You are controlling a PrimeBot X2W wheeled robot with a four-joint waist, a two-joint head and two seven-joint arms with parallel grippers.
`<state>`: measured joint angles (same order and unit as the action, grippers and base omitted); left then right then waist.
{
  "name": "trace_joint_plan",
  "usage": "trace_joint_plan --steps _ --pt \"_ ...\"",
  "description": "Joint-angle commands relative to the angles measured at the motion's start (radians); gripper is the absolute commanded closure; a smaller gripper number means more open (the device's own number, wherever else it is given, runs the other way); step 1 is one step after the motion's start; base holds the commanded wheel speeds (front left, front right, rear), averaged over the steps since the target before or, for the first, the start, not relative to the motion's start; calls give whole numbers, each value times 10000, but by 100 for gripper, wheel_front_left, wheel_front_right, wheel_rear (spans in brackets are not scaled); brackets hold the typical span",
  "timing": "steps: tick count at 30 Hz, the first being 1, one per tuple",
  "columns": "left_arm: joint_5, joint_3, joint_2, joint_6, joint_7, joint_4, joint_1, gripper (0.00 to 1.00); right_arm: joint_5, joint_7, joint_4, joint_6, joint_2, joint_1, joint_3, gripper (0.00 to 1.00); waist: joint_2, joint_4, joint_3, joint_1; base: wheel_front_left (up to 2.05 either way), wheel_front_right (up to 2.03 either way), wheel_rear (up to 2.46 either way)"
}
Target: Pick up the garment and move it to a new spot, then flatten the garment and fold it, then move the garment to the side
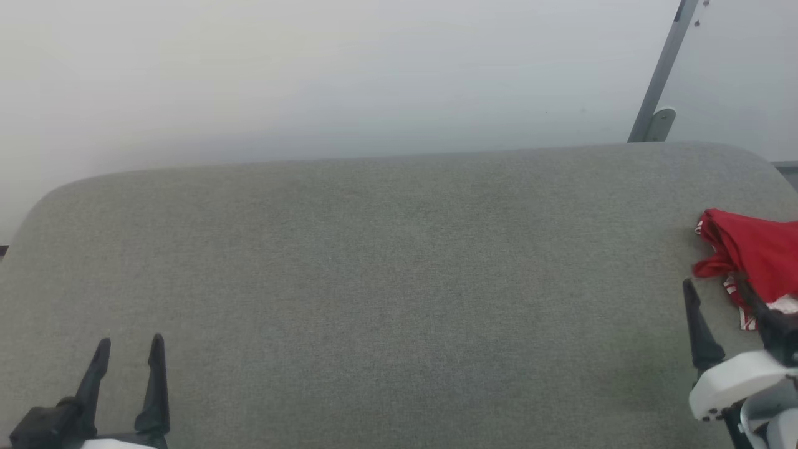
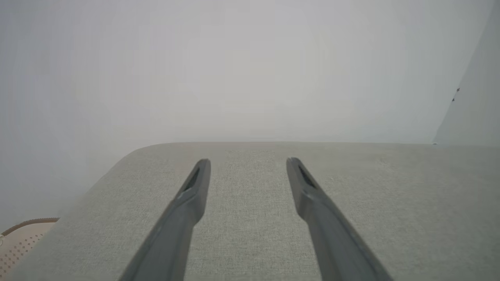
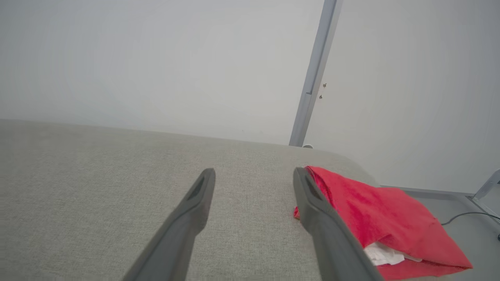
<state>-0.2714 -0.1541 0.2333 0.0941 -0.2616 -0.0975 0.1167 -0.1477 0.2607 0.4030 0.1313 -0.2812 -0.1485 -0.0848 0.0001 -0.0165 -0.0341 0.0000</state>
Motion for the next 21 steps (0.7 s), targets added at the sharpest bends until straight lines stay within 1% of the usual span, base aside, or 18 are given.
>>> trace_joint_plan --steps 1,8,21 --pt "97 -110 -51 59 -43 -20 113 0 80 38 -211 -11 134 221 -60 0 -1 20 -3 0 0 0 0" --pt "59 -226 -151 165 -43 -233 227 0 163 39 -669 -11 443 677 -60 0 -1 85 5 0 0 0 0" --pt "81 -247 -222 252 -43 -257 197 0 196 38 -913 -11 597 872 -25 0 -1 136 6 0 0 0 0"
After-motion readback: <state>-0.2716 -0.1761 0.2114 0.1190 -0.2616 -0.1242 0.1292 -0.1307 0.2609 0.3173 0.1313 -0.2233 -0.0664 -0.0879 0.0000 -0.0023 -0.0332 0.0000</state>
